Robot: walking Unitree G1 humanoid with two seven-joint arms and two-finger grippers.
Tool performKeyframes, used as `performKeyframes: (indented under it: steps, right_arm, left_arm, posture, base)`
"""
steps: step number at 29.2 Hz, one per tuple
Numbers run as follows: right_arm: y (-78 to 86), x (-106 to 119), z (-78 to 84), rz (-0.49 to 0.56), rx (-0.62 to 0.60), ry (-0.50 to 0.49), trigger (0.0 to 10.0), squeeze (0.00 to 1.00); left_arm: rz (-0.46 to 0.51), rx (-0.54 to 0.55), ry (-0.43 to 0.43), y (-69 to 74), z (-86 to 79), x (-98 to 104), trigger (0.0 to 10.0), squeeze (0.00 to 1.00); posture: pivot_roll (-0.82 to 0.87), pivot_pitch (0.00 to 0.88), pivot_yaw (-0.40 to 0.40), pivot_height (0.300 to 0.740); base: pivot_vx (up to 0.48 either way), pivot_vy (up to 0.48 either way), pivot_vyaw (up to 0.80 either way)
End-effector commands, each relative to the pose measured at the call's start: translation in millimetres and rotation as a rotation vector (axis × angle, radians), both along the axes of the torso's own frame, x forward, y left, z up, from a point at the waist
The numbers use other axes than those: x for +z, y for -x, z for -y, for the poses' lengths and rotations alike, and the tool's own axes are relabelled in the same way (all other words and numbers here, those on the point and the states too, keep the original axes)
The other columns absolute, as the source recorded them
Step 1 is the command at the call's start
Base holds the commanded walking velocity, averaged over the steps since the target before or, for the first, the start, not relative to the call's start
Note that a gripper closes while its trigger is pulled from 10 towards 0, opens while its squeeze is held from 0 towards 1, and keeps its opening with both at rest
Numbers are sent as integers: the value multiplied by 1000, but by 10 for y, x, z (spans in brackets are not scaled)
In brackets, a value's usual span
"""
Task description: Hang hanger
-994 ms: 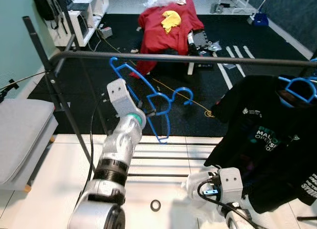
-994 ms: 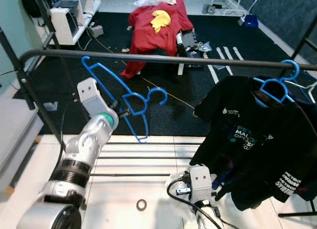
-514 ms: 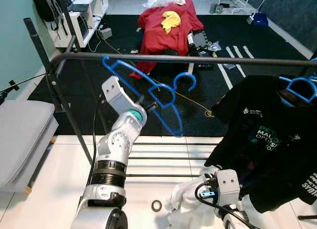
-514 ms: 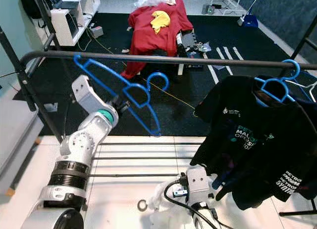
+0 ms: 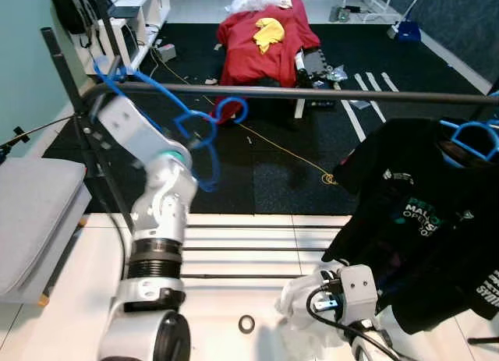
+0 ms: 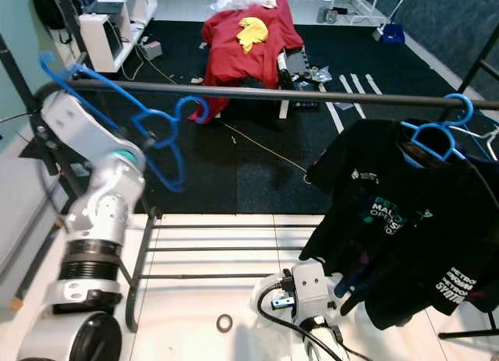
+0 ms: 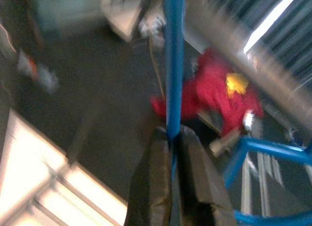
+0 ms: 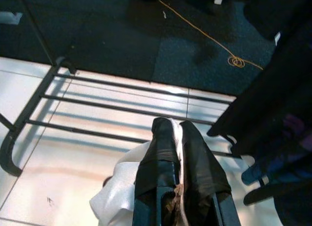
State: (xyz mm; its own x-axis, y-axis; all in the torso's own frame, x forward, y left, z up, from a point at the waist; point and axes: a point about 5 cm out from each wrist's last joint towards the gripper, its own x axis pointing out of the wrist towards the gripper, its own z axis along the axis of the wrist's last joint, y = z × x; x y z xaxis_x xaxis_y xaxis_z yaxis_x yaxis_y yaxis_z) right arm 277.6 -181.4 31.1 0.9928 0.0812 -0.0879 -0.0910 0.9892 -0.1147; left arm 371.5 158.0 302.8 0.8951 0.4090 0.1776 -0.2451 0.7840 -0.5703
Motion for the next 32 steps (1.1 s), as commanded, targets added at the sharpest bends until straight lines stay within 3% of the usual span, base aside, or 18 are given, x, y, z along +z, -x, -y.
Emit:
performKeyframes:
  steps: [1, 3, 6, 10, 12, 17, 19, 21, 25, 29, 32]
  right_arm:
    - [32, -32, 11, -14, -2, 1, 10000, 0]
    - [29, -33, 7, -15, -1, 1, 10000, 0]
    - [2, -33, -39, -24, 16, 0, 10000, 0]
    - [-9, -29, -55, -25, 24, -1, 10000, 0]
    - [-36, -11, -91, -26, 41, -1, 10000, 0]
    - [-50, 3, -106, -23, 50, -1, 10000, 0]
    - [-54, 7, -107, -22, 51, 0, 10000, 0]
    - [-35, -5, -87, -25, 47, 0, 10000, 0]
    - [-18, -18, -77, -29, 44, 0, 10000, 0]
    - [5, -37, -85, -35, 44, -1, 10000, 0]
    - [-9, -26, -118, -32, 50, -4, 10000, 0]
  left_arm:
    - [13, 55, -46, 71, -56, 30, 10000, 0]
    - [13, 82, -75, 111, -89, 27, 10000, 0]
    - [-39, 143, -185, 227, -117, -142, 10000, 0]
    - [-62, 163, -189, 255, -121, -193, 10000, 0]
    - [-82, 227, -181, 256, -121, -131, 10000, 0]
    - [-50, 245, -157, 218, -104, 26, 10000, 0]
    - [-19, 240, -132, 208, -105, 129, 10000, 0]
    - [48, 254, -93, 219, -215, 369, 10000, 0]
    - [56, 273, -89, 223, -263, 425, 10000, 0]
    - [-14, 334, -119, 178, -279, 380, 10000, 0]
    - [-71, 368, -158, 135, -199, 303, 10000, 0]
  posture:
    - [-195, 126, 70, 740]
    - [-194, 126, 69, 740]
    - [-175, 126, 59, 740]
    - [-169, 127, 56, 740]
    - [-163, 131, 46, 740]
    - [-167, 133, 42, 740]
    - [-167, 133, 42, 740]
    - [-177, 139, 45, 740]
    - [-175, 143, 48, 740]
    - [-174, 147, 48, 740]
    - [-172, 154, 50, 740]
  base:
    - [0, 0, 0]
    - [0, 0, 0]
    - [0, 0, 0]
    - [0, 0, 0]
    - [0, 0, 0]
    - [0, 0, 0]
    - [0, 0, 0]
    - [0, 0, 0]
    - [0, 0, 0]
    - [0, 0, 0]
    - [0, 0, 0]
